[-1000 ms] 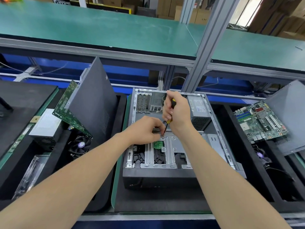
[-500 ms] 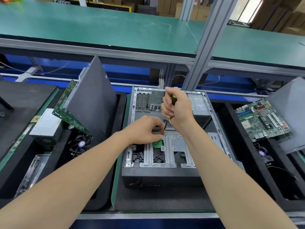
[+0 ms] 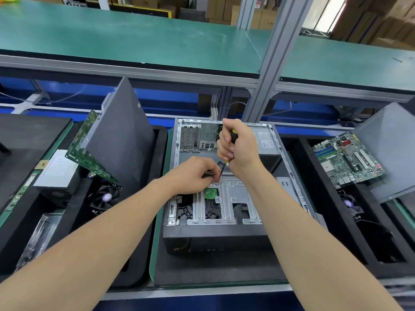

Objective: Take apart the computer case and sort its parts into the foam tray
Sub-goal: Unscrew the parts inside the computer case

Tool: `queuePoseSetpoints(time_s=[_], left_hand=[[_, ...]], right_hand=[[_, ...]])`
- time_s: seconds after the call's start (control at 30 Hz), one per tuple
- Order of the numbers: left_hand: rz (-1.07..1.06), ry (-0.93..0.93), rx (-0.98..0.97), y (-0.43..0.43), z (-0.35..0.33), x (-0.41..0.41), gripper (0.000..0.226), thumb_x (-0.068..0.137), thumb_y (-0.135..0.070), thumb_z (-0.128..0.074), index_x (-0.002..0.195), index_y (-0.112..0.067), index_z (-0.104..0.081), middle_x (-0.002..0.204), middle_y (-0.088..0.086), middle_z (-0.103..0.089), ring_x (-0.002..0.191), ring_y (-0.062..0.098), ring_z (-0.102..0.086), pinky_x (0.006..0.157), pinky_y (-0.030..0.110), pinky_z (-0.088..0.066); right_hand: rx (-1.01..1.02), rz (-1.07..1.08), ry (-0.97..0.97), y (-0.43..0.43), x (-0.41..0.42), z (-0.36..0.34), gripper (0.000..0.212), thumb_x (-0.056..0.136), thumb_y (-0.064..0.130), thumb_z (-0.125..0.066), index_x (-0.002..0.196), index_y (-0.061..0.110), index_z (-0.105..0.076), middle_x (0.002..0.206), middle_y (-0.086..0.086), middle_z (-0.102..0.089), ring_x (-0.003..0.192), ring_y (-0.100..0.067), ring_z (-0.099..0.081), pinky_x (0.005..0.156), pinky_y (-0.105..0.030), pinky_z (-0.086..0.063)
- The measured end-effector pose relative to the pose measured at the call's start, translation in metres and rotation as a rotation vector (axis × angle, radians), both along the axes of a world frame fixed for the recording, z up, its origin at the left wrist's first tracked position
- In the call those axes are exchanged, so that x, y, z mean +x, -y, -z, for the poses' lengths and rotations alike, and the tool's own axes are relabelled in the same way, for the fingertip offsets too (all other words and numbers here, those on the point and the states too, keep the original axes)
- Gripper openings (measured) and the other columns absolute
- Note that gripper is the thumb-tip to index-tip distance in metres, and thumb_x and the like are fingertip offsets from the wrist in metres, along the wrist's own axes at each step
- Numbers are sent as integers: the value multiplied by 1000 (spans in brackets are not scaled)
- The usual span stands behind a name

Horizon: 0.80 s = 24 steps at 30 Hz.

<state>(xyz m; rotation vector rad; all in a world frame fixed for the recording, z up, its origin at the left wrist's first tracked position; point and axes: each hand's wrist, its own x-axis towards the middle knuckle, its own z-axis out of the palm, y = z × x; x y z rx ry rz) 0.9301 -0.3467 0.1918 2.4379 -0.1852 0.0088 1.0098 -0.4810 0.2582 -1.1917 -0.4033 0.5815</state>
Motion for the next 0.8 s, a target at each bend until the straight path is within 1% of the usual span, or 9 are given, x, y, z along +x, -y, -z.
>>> queuePoseSetpoints(time_s=[0.13,0.2,0.3,0.4,0.47,0.57,0.67,0.73,0.8], left_hand=[[-17,-13,-12,0,1,1,24,89,-12,-58,83,-33,-68,96,-25,-64,98,-3,-60,86,22,-49],[-18,-12,-13,0,1,1,24,88,-11,-58,84,-32,-68,96,-25,-64,96,-5,-59,84,20,-48],[-23,-8,-13,1,0,1,26,88,-11,-57,82,-34,-66,92,-27,-63,93,-8,-57,79,14,-44],[-34,-10,-16,1,0,0,28,87,-12,-57,78,-38,-62,86,-28,-61,88,-8,-57,70,11,-39],[-22,-6,-33,0,0,0,25,87,-15,-58,78,-38,-62,89,-24,-64,89,-4,-58,73,16,-42],[2,3,-79,0,0,-2,2,87,-32,-67,86,-34,-67,95,-16,-69,93,3,-63,82,29,-51],[-3,21,-53,-2,1,-1,12,86,-48,-73,83,-38,-66,92,-18,-69,90,2,-64,80,30,-52],[-6,39,-36,-2,1,-1,14,86,-47,-74,80,-42,-63,88,-22,-67,88,-4,-61,75,24,-46],[-11,46,-40,-1,1,-1,13,87,-43,-75,80,-40,-64,86,-25,-67,89,-6,-61,75,19,-44]], right_hand=[[-14,15,0,-2,-5,4,46,100,24,-52,57,14,-37,45,0,-23,39,-18,-18,42,-25,-22],[-21,24,1,-2,-5,5,48,103,22,-50,57,14,-38,45,0,-24,39,-17,-18,42,-26,-21],[-29,14,14,-2,-5,6,48,103,22,-49,57,14,-38,45,0,-23,39,-17,-18,42,-25,-21],[-17,-65,53,0,-4,8,46,101,23,-48,57,14,-40,45,0,-22,39,-17,-18,42,-25,-20],[2,-124,94,2,-3,10,42,99,22,-46,58,13,-43,46,-1,-25,38,-17,-19,42,-26,-19],[43,-161,107,0,-5,11,40,101,24,-44,64,11,-48,48,-2,-31,36,-15,-22,40,-23,-21],[-19,-35,167,-5,-10,10,37,99,29,-47,66,13,-49,47,-5,-37,37,-21,-31,43,-26,-30],[-117,171,230,-7,-16,8,40,100,35,-52,67,13,-52,49,-8,-46,43,-25,-43,47,-29,-39],[-196,378,205,-10,-22,8,47,103,43,-53,66,16,-58,55,-5,-55,48,-20,-51,47,-27,-43]])
